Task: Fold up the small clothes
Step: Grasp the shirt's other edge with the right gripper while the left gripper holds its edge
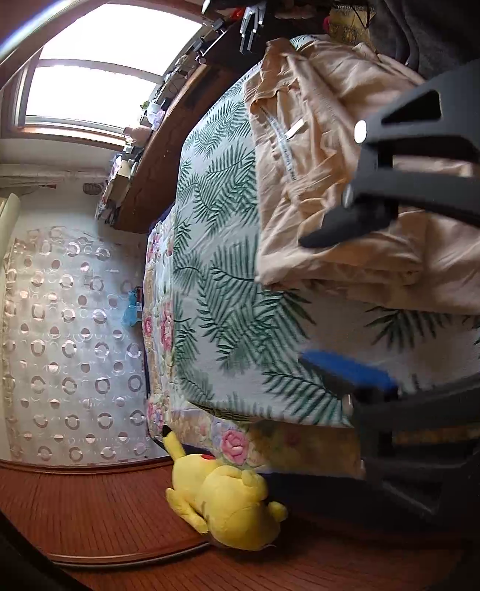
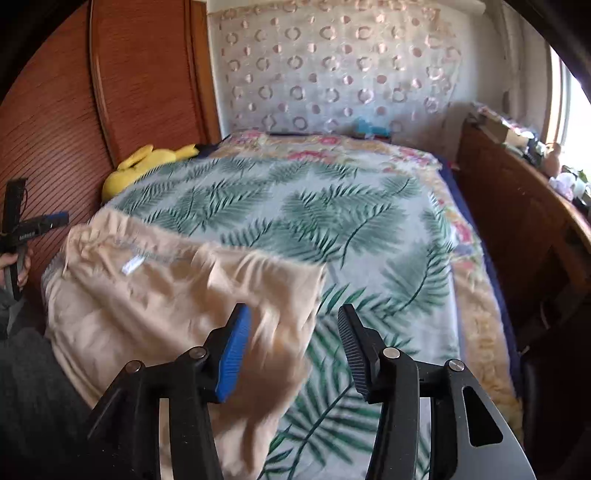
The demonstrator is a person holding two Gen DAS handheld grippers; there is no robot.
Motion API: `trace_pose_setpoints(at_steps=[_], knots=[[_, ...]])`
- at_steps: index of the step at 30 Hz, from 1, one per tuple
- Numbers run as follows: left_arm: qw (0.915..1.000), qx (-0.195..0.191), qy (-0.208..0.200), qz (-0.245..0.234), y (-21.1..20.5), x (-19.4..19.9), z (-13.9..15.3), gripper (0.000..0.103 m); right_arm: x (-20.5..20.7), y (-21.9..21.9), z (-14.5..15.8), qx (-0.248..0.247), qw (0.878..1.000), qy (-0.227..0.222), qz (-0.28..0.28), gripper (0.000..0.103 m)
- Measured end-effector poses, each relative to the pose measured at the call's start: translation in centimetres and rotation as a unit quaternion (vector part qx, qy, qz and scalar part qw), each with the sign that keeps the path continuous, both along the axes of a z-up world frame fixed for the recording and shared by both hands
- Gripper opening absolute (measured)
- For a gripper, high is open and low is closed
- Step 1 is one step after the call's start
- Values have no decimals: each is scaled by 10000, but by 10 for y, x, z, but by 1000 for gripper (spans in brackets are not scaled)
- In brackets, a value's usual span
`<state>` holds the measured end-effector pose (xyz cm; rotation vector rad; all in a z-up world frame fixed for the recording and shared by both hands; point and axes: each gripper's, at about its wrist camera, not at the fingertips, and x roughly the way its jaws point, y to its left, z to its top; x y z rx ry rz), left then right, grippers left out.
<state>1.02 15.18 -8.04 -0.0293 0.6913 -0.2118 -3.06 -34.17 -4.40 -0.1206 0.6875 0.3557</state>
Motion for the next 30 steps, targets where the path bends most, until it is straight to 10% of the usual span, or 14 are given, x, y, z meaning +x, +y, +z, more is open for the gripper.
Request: trace_pose_setpoints(at_steps=[30], knots=[[9947,485,867,-277,-30,90,-32,81,80,18,-38,-148,9983,568,9,60]])
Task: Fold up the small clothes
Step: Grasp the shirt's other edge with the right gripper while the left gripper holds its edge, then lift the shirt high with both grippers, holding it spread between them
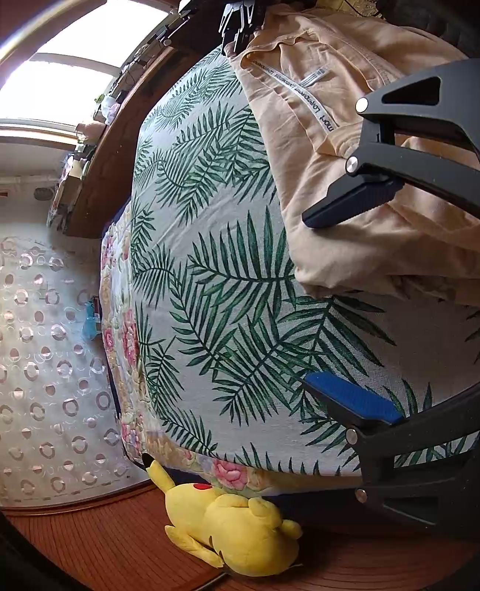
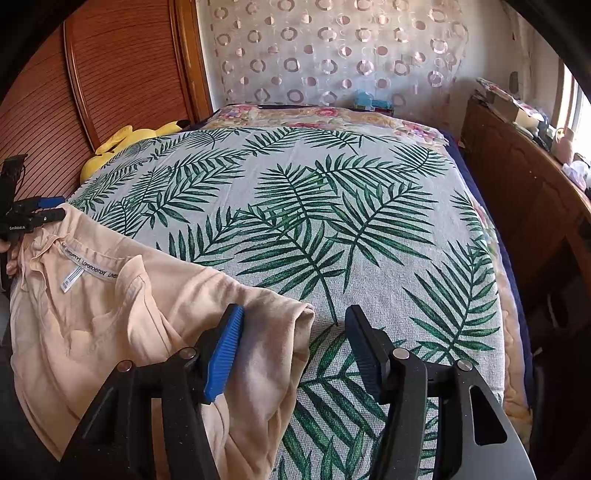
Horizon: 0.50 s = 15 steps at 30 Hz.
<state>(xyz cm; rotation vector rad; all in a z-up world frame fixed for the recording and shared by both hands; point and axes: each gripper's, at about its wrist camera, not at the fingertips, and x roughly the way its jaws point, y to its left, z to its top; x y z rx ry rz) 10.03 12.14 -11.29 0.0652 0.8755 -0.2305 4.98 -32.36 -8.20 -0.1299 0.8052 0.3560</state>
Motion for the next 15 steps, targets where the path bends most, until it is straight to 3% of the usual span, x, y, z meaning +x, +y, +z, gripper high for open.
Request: trace_pose_setpoints(at_steps=[6,9,11,13,14,15], knots=[[9999,5,108,8,0,4,-7,81,0,4,-3,60,9999,68,135,60],[9994,-167,265,-126,0,4,-12,69,-3,10,-3,44,9994,114,313,58],[9994,-187,232,-161,-1,1,-13,64,-4,13,-2,46,9991,122,411,45],[9991,-239,232,-261,-3,-3,-12,47,-6,15,-2,57,9986,143,505,35],[9988,-264,246,-323,-5,-4,-11,42,-7,16,-2,70,9981,161,586,21],[9984,-307,266,-395,-7,-6,-10,28,-9,19,-2,85,9974,182,694,14]])
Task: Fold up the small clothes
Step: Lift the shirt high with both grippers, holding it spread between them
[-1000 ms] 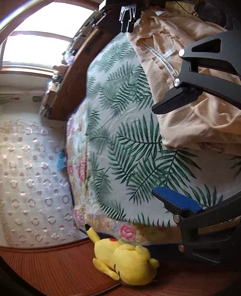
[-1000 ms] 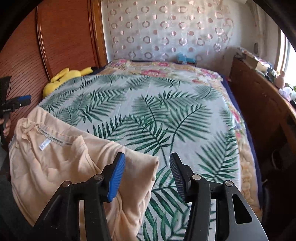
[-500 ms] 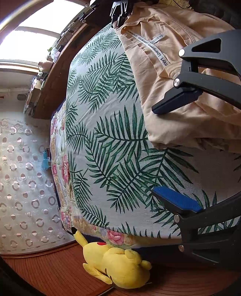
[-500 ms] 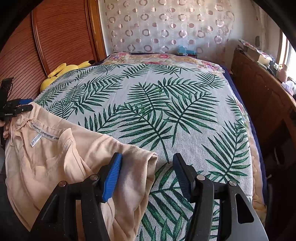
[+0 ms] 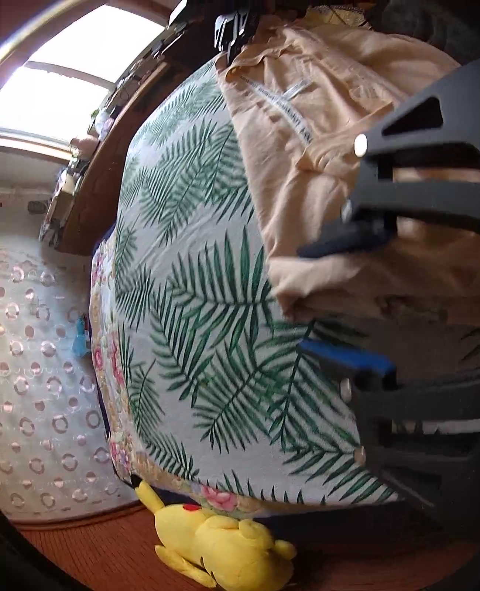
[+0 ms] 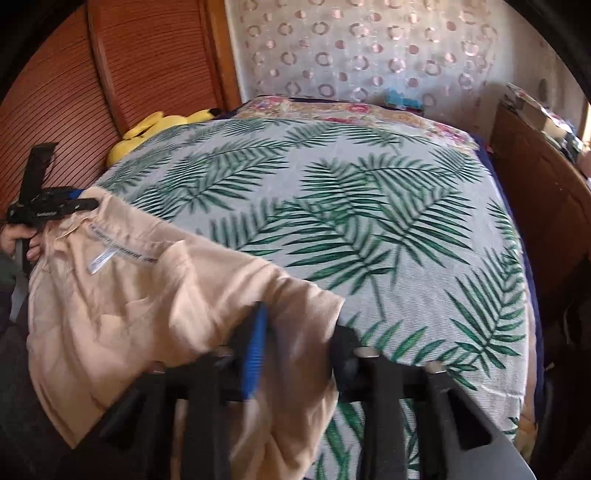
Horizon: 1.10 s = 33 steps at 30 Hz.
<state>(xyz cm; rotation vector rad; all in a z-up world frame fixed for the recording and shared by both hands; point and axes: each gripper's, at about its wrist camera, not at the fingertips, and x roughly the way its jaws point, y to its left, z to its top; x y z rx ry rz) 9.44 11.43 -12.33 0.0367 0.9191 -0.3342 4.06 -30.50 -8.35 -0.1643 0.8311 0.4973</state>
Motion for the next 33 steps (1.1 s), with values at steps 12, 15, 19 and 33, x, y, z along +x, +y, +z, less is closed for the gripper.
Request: trace_pose_setpoints(at_steps=[12,15,19,33], knots=[[9903,-787,-1102,-301,-4,-50,111,10,-67,-5,95,373,9942,-1001,131,7],[9828,-978,-1520,-386,-3,-59,155,10,-85,-7,139,415,9888,-1419,182,7],[9709,-1045,-2106,-465,-7,-71,210,10,-108,-13,195,419,9772,-2081,65,7],[9211,-765,-3816,-79,8,-112,338,10,-170,-25,338,232,9298,-3666,-216,7]])
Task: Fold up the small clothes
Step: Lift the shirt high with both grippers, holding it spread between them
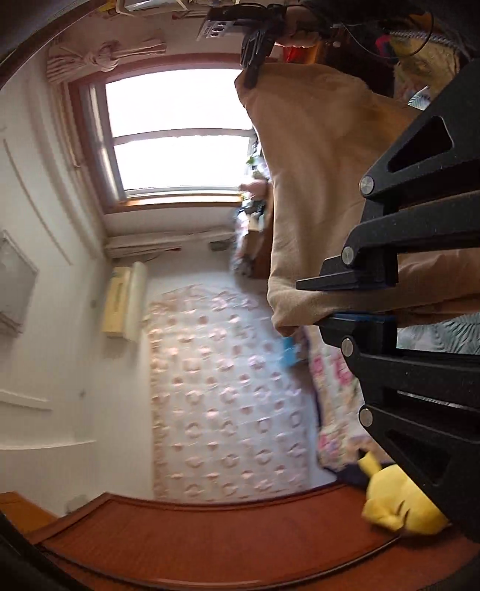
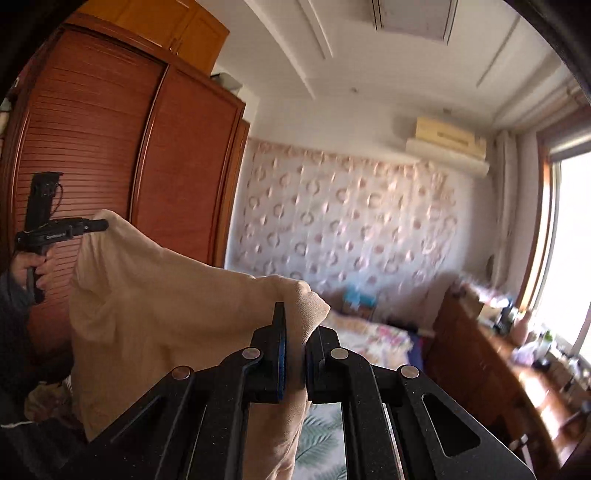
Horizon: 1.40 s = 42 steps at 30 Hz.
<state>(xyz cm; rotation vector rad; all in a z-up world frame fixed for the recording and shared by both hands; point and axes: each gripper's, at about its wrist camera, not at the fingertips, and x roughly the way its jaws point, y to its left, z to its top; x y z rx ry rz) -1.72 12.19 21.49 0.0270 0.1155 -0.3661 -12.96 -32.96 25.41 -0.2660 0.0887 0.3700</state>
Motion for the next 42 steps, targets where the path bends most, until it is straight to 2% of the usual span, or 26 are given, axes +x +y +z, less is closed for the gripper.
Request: trace_pose_setpoints(at_steps=[7,12,18,19,20,23,25,27,32,37,42], knots=[[9982,59,-559,203,10,-24,33,10,-30,18,39,-354,9979,-510,-196,7],[9958,65,-871,280,17,-39,52,10,-52,30,53,-468,9951,-838,-248,7],[9921,127,-1184,386,20,-56,67,10,-44,23,30,-538,9918,-1127,-280,7],[9919,127,-1195,399,20,-56,68,10,-44,23,30,-552,9915,-1141,-293,7],[9921,123,-1179,412,22,-52,68,10,-37,20,15,-561,9915,-1131,-313,7],[9938,170,-1040,358,19,-38,59,10,-35,22,-2,-607,9925,-996,-374,7],[9951,264,-877,376,13,-23,49,10,-15,20,-8,-532,9953,-735,-342,7],[9972,270,-575,384,11,9,29,10,15,18,-24,-510,9971,-447,-337,7],[9981,358,84,497,0,106,-42,10,113,13,-98,-452,9979,312,-339,7],[9946,496,603,682,-13,194,-101,10,218,10,-169,-371,9945,909,-378,7],[9875,797,1058,849,-29,267,-143,10,310,18,-207,-500,9888,1307,-523,7]])
